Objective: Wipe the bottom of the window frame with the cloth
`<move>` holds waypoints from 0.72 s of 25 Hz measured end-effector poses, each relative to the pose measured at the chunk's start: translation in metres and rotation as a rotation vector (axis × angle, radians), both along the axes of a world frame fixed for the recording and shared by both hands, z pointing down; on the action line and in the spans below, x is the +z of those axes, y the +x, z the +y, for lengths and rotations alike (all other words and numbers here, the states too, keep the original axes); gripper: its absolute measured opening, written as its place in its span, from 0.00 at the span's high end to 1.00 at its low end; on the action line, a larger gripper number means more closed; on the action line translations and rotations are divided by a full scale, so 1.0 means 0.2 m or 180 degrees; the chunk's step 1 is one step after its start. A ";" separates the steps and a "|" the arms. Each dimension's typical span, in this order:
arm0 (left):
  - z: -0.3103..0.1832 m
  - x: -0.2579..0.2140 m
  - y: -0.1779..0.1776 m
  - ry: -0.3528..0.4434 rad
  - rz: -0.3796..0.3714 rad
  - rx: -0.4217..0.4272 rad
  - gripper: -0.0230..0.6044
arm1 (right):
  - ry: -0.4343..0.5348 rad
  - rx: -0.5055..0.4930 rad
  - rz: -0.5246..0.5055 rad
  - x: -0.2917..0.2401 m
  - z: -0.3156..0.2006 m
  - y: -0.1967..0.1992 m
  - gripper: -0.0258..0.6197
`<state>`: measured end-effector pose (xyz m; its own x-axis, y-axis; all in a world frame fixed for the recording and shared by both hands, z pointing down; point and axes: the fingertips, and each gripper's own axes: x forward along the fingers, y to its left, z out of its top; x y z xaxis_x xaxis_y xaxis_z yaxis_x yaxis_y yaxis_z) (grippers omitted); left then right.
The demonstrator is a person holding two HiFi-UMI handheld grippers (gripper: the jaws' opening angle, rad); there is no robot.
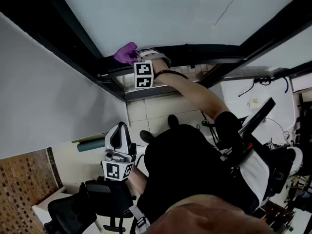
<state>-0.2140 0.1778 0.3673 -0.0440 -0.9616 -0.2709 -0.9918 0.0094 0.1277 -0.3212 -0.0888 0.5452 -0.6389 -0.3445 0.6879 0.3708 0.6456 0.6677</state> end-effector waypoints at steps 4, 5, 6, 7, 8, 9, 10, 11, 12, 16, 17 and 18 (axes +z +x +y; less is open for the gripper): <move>-0.09 0.01 0.04 -0.0004 -0.0001 0.0115 0.98 | 0.0262 0.0191 0.0343 0.02 -0.20 0.25 0.87; -0.11 0.01 0.05 -0.0006 0.0003 0.0145 0.98 | 0.0398 0.0251 0.0463 0.02 -0.27 0.32 0.87; -0.13 0.01 0.06 -0.0006 0.0008 0.0177 0.98 | 0.0562 0.0319 0.0593 0.03 -0.34 0.39 0.87; -0.15 0.01 0.07 -0.0003 0.0012 0.0211 0.98 | 0.0736 0.0391 0.0728 0.03 -0.41 0.45 0.87; -0.17 0.01 0.09 -0.0001 0.0015 0.0246 0.98 | 0.0894 0.0454 0.0858 0.03 -0.48 0.52 0.87; -0.18 0.01 0.10 -0.0001 0.0016 0.0280 0.98 | 0.1022 0.0498 0.0973 0.03 -0.53 0.57 0.87; -0.20 0.01 0.11 -0.0002 0.0018 0.0311 0.98 | 0.1107 0.0520 0.1058 0.03 -0.56 0.60 0.87; -0.22 0.02 0.13 -0.0003 0.0020 0.0339 0.98 | 0.1139 0.0523 0.1106 0.03 -0.58 0.63 0.87; -0.23 0.02 0.14 -0.0002 0.0024 0.0361 0.98 | 0.1121 0.0522 0.1126 0.03 -0.58 0.64 0.87; -0.21 0.02 0.14 0.0011 0.0041 0.0311 0.98 | 0.0567 0.0537 0.0905 0.00 -0.52 0.62 0.86; -0.19 0.03 0.11 0.0003 0.0049 0.0285 0.98 | 0.0299 0.0540 0.0696 -0.07 -0.45 0.59 0.86; -0.17 0.04 0.08 -0.0012 0.0066 0.0257 0.98 | -0.0003 0.0518 0.0430 -0.16 -0.36 0.54 0.86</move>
